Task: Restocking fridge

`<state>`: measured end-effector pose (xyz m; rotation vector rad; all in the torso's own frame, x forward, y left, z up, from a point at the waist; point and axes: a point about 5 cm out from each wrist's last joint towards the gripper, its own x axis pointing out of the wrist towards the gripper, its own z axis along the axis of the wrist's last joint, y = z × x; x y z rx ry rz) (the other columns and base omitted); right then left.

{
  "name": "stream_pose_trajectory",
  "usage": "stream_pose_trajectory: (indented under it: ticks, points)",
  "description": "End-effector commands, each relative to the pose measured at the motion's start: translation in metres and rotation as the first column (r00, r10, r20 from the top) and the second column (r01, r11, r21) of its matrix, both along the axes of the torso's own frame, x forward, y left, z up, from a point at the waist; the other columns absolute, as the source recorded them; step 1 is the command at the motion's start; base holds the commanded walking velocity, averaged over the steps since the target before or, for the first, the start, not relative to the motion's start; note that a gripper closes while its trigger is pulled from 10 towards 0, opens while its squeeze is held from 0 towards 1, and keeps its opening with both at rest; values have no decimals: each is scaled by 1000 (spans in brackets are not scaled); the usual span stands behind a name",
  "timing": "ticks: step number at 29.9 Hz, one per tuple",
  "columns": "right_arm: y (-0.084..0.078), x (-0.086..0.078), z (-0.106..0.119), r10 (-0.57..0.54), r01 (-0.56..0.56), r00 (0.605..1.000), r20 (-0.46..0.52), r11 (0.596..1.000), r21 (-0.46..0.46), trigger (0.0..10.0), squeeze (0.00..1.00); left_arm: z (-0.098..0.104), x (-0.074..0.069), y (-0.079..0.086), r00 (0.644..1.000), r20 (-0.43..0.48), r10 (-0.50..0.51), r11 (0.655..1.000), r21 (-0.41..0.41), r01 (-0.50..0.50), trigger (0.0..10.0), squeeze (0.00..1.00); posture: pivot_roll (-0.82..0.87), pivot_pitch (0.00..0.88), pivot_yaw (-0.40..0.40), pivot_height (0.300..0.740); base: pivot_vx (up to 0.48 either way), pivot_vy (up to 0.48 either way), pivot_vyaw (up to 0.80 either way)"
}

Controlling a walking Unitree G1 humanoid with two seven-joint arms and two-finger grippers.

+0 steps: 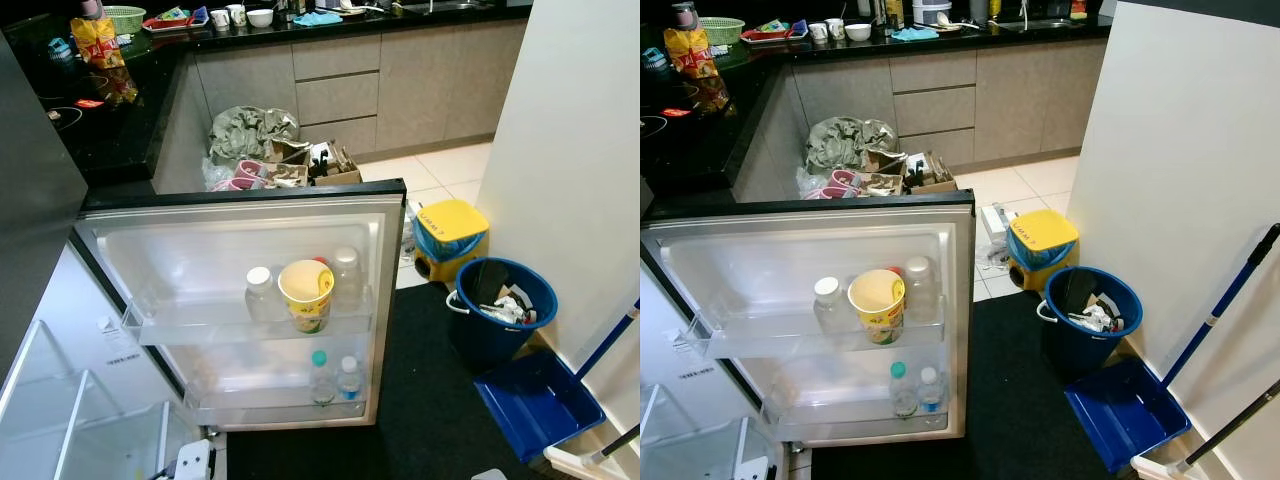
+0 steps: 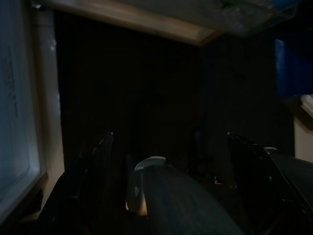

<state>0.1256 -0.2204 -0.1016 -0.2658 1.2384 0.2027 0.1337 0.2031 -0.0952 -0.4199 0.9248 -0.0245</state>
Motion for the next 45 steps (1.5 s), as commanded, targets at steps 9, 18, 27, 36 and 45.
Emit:
stream_pose_trajectory:
  ticks: [9, 18, 27, 36, 45]
  points:
    - [4, 2, 0, 22, -22, 1000, -3, 1000, 13, 10000, 0, -5, -10, -4, 999, -51, 7, 1000, 7, -7, 10000, 0, -33, 0, 33, 740, 0, -412, 0]
    - [0, 1, 0, 9, -9, 1000, -2, 1000, 11, 10000, 0, -5, -11, -2, 999, -54, 6, 1000, 10, -6, 10000, 0, -32, 0, 37, 740, 0, -456, 0]
    - [-3, -3, 0, -21, 22, 1000, -17, 999, 44, 10000, 0, -6, -13, -3, 998, -60, 3, 1000, 10, -2, 10000, 0, -35, 0, 33, 740, 0, -465, 526]
    - [-4, -2, 1, -8, 9, 1000, -18, 999, 44, 10000, 0, -6, -13, -4, 998, -62, -1, 1000, 10, 1, 10000, 0, -35, 0, 27, 740, 0, -465, 788]
    - [-5, -3, 1, -5, 7, 1000, -28, 998, 58, 10000, 0, -6, -14, -5, 998, -64, 26, 1000, 7, -26, 10000, 0, -35, 0, 28, 740, 0, -260, 788]
